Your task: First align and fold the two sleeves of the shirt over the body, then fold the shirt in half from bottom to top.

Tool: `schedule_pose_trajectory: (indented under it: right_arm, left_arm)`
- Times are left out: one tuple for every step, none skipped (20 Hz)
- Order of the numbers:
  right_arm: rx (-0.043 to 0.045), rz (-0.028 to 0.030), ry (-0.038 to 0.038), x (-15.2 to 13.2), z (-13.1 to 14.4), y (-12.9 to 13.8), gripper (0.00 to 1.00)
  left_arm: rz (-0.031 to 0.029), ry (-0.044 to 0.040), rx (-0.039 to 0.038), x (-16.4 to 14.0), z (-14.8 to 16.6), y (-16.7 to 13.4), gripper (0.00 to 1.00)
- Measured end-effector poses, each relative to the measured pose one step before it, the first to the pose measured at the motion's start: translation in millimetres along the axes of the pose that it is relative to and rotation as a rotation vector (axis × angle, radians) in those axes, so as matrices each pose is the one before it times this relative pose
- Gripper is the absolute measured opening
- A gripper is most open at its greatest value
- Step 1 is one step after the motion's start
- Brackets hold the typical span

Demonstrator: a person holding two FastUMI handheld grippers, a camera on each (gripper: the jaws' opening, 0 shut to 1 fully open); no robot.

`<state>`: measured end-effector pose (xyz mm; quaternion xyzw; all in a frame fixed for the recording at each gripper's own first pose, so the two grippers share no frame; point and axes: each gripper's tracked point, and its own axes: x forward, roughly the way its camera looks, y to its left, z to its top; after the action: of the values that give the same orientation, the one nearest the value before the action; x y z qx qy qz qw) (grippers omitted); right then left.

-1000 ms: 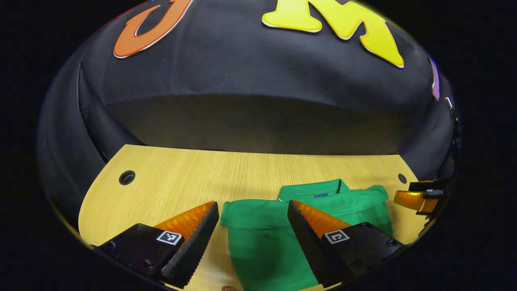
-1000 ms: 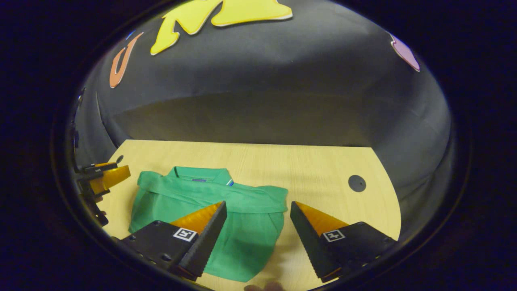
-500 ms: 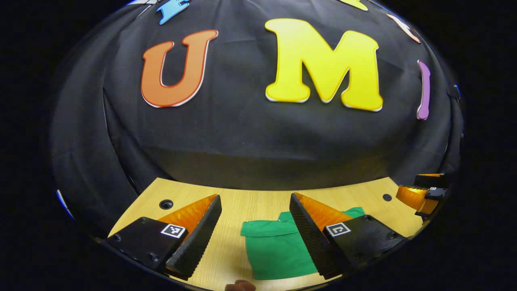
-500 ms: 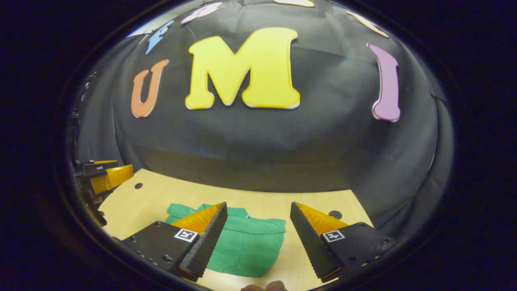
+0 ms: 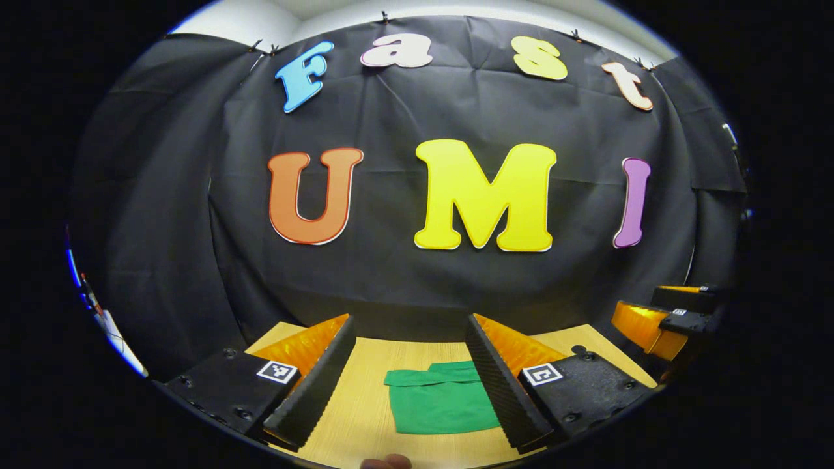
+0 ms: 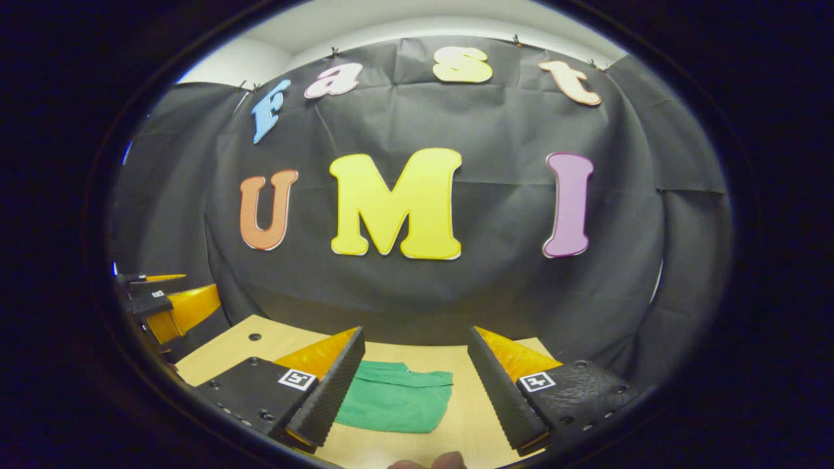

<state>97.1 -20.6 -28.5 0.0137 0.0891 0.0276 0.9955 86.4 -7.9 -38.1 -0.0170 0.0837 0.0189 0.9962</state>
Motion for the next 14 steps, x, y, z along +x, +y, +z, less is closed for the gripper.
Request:
schedule_pose_trajectory:
  right_arm:
    - [0.00325, -0.00965, -0.01223, -12.53, 2.72, -1.27, 0.96]
    - [0.0053, -0.00736, -0.0156, -9.69, 4.33, -1.28, 0.96]
    - [0.00345, -0.00805, -0.01506, -9.1, 2.65, -0.01, 0.97]
    - [0.00475, -0.00712, -0.01413, -6.85, 3.23, 0.36, 0.97]
    - [0.00791, -0.00215, -0.01002, -3.61, 1.15, 1.02, 0.96]
    - [0.00403, 0.00674, -0.00351, -2.97, 0.64, 3.84, 0.96]
    - [-0.00302, 0.01071, 0.00091, -3.9, -1.28, 3.79, 0.96]
    - [-0.00799, 0.00492, 0.00488, -1.94, -1.62, 1.13, 0.96]
    - [-0.00554, 0.00506, -0.00051, -1.32, -0.01, 0.53, 0.97]
    - [-0.00275, -0.00023, -0.00088, -0.69, 1.77, 0.63, 0.97]
    - [-0.00073, -0.00142, -0.00468, 0.28, 0.86, 0.08, 0.97]
    - [0.00229, -0.00029, -0.00287, -0.1, 1.51, -0.32, 0.97]
    - [-0.00023, -0.00021, -0.0041, 0.23, 1.08, -0.03, 0.97]
    - [-0.00135, -0.00079, -0.00351, -0.83, 1.09, 0.29, 0.97]
  left_arm:
    - [0.00597, -0.01022, 0.00203, -10.97, 4.94, 0.14, 1.0]
    - [0.00278, -0.01899, -0.00001, -10.89, 6.84, -1.24, 1.0]
    - [0.0041, -0.01377, -0.00059, -7.75, 4.72, -0.45, 1.0]
    - [-0.00008, -0.00648, -0.00241, -6.89, 2.5, -1.41, 1.0]
    - [-0.00307, -0.00459, -0.00162, -4.13, 0.21, -2.37, 1.0]
    - [-0.00105, 0.00053, -0.00144, -0.89, 0.24, -0.17, 1.0]
    - [-0.00048, 0.00396, 0.0016, -1.26, -0.09, 0.05, 1.0]
    - [-0.00622, -0.00125, 0.00086, -1.51, 2.28, -1.69, 1.0]
    - [-0.00506, -0.00395, 0.00205, -0.05, 1.26, -0.87, 1.0]
    - [-0.00255, -0.00384, 0.00183, 0.12, 1.17, -1.44, 1.0]
    - [-0.00362, 0.00068, 0.00176, 0.01, 1.42, -0.84, 1.0]
    - [-0.00238, 0.00222, 0.00119, 0.93, -1.93, -1.04, 1.0]
    - [-0.00519, 0.00027, 0.00091, 0.3, 0.2, -1.88, 1.0]
    - [-0.00208, -0.0025, 0.0021, 0.06, 2.31, -0.66, 1.0]
